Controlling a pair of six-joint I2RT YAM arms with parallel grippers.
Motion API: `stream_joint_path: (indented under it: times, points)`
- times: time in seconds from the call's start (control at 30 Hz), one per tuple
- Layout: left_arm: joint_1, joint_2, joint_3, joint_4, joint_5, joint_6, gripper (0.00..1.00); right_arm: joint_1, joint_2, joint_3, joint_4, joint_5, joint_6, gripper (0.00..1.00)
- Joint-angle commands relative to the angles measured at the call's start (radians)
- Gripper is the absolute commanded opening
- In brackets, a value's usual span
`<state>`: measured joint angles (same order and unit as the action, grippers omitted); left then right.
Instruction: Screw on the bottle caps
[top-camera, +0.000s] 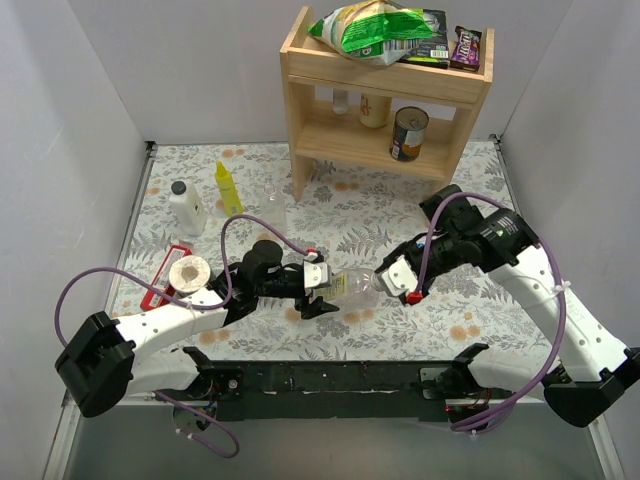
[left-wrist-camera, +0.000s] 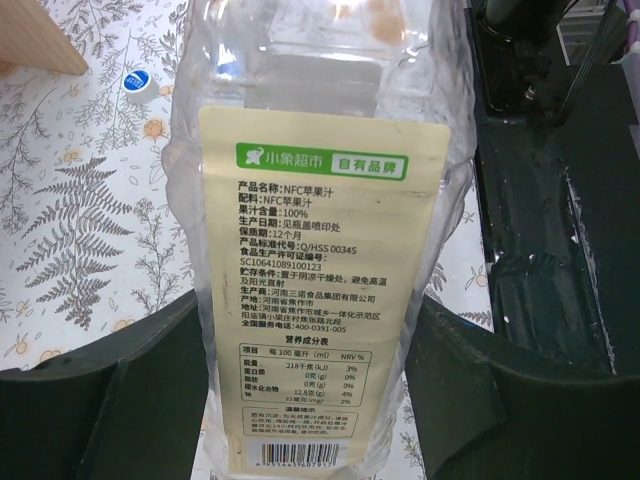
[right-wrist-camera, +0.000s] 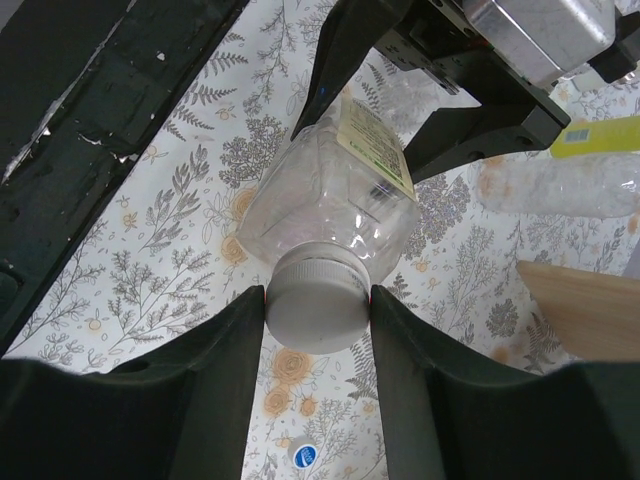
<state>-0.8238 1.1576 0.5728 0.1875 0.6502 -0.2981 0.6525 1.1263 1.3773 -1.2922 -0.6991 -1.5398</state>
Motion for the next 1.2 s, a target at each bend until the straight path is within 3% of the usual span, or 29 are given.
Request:
stream_joint_path:
  times: [0.0,0.13,0.23,0.27,0.37,0.5,0.63,0.8,0.93,1.07,1.17]
  points:
    - [0.003,-0.006,0.048,0.032,-0.014,0.019,0.00,0.012,0.016,0.005,-0.018,-0.013,0.024,0.48]
    - [0.003,-0.004,0.044,0.079,-0.066,-0.019,0.00,0.012,0.050,0.020,-0.003,-0.007,0.088,0.31]
    - [0.002,-0.001,0.067,0.138,-0.168,-0.090,0.00,0.013,0.117,0.043,0.062,-0.002,0.366,0.26]
    - [0.002,0.001,0.071,0.156,-0.194,-0.107,0.00,0.010,0.136,0.060,0.074,-0.002,0.527,0.25]
    - [0.000,0.005,0.084,0.219,-0.280,-0.107,0.00,-0.001,0.219,0.095,0.097,-0.008,0.731,0.20]
    - [0.000,0.036,0.105,0.263,-0.343,-0.121,0.00,-0.013,0.323,0.123,0.107,0.029,1.135,0.13]
    - [-0.009,0.063,0.107,0.300,-0.372,-0.153,0.00,-0.080,0.337,0.051,0.162,0.024,1.376,0.01]
    - [-0.011,0.077,0.098,0.282,-0.339,-0.182,0.00,-0.169,0.366,0.101,0.186,-0.056,1.411,0.01]
    - [-0.011,0.073,0.068,0.256,-0.285,-0.190,0.00,-0.223,0.412,0.320,0.171,-0.186,1.379,0.03]
    - [-0.011,0.094,0.059,0.218,-0.284,-0.274,0.00,-0.240,0.448,0.526,0.033,-0.365,1.182,0.13]
    - [-0.011,0.080,0.026,0.234,-0.244,-0.306,0.00,-0.244,0.423,0.586,0.001,-0.332,1.116,0.25]
